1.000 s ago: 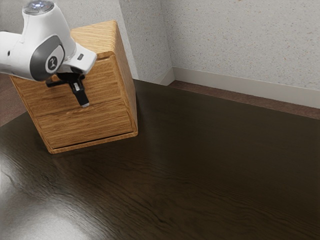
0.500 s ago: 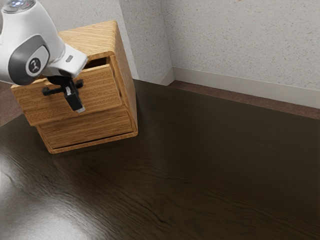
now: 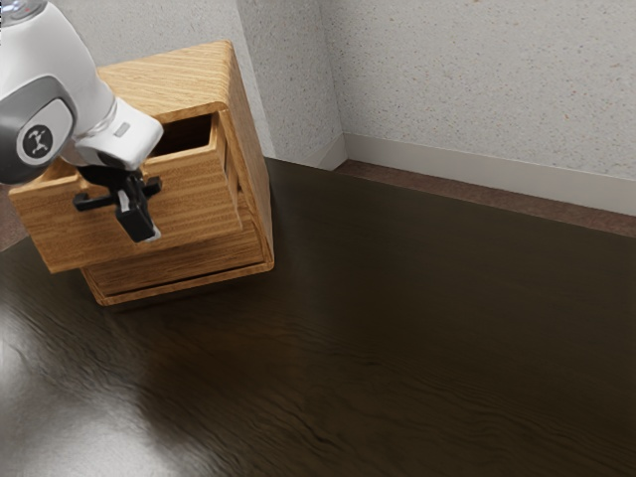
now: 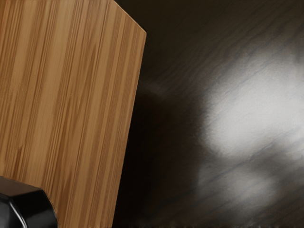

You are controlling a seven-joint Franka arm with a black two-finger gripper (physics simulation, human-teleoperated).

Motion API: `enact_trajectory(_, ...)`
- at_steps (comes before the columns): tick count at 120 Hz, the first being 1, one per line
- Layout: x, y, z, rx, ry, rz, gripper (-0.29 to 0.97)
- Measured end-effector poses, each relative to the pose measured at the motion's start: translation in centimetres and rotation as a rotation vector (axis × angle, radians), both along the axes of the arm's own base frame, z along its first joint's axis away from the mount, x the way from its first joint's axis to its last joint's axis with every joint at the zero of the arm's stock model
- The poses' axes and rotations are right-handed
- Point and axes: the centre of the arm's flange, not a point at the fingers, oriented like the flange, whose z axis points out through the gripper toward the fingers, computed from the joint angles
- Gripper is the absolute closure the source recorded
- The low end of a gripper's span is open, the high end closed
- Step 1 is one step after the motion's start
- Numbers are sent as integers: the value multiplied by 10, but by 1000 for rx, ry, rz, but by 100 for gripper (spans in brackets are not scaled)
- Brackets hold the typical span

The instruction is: Pull the drawer handle with one arm to open the drawer

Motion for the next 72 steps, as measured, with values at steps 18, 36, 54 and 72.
enact_trajectory(18,-17,-109,68,44,-75,-170,49)
enact_trajectory(36,-36,-172,114,18,-98,-254,20)
enact_trajectory(54,-53,-185,123,-67,-17,-217,8)
enact_trajectory(72,-43,-202,92,-114,119,-169,3)
